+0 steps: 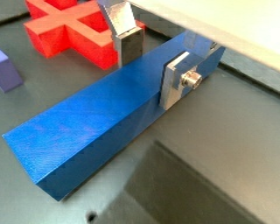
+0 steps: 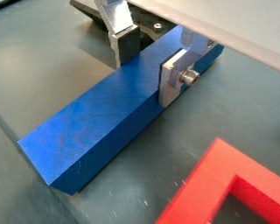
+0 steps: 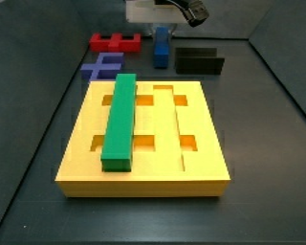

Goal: Pick up the blue object. Move up. Move to above the board. Insert the blue object.
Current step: Pick up the blue object, then move up, then move to above the board.

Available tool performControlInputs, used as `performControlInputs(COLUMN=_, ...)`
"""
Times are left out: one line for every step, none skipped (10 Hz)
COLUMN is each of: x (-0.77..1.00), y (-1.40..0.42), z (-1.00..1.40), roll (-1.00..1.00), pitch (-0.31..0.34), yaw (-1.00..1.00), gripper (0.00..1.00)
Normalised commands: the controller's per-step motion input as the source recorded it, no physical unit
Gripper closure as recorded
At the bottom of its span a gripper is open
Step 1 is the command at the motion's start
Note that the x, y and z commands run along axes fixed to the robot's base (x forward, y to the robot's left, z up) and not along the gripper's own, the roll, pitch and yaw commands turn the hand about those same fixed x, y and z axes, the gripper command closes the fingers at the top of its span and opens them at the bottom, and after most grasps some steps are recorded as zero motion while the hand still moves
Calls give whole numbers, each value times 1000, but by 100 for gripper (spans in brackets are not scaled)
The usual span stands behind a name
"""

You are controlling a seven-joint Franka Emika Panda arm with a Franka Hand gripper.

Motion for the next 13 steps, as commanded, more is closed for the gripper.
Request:
performControlInputs(x=0, y=0, z=0, roll=0, pitch=0, yaw=0, gripper=100)
performControlInputs(x=0, y=0, z=0, roll=0, pitch=0, yaw=0, gripper=100)
performControlInputs(x=0, y=0, z=0, roll=0, pitch=0, yaw=0, gripper=100)
performControlInputs(x=0, y=0, z=0, roll=0, pitch=0, yaw=0, gripper=100)
performControlInputs(x=0, y=0, z=0, roll=0, pitch=0, yaw=0, gripper=100)
performControlInputs(x=0, y=0, z=0, roll=0, pitch=0, yaw=0, gripper=100)
performControlInputs(x=0, y=0, z=0, roll=0, pitch=0, yaw=0, gripper=100)
performControlInputs(x=0, y=0, z=0, roll=0, pitch=0, yaw=0, gripper=100)
performControlInputs(x=0, y=0, z=833, roll=0, pitch=0, yaw=0, gripper=100)
performControlInputs(x=-4, y=76, z=790, roll=7, pitch=-2, yaw=41, gripper=100)
performControlInputs(x=-34, y=56, z=568, roll=24, pitch=17, yaw=34, gripper=100)
performControlInputs(x=-5, y=13, z=276, roll=57, pitch=1, yaw=20, gripper=100)
performControlInputs(x=0, y=0, z=1400, roll=0, pitch=0, yaw=0, gripper=100)
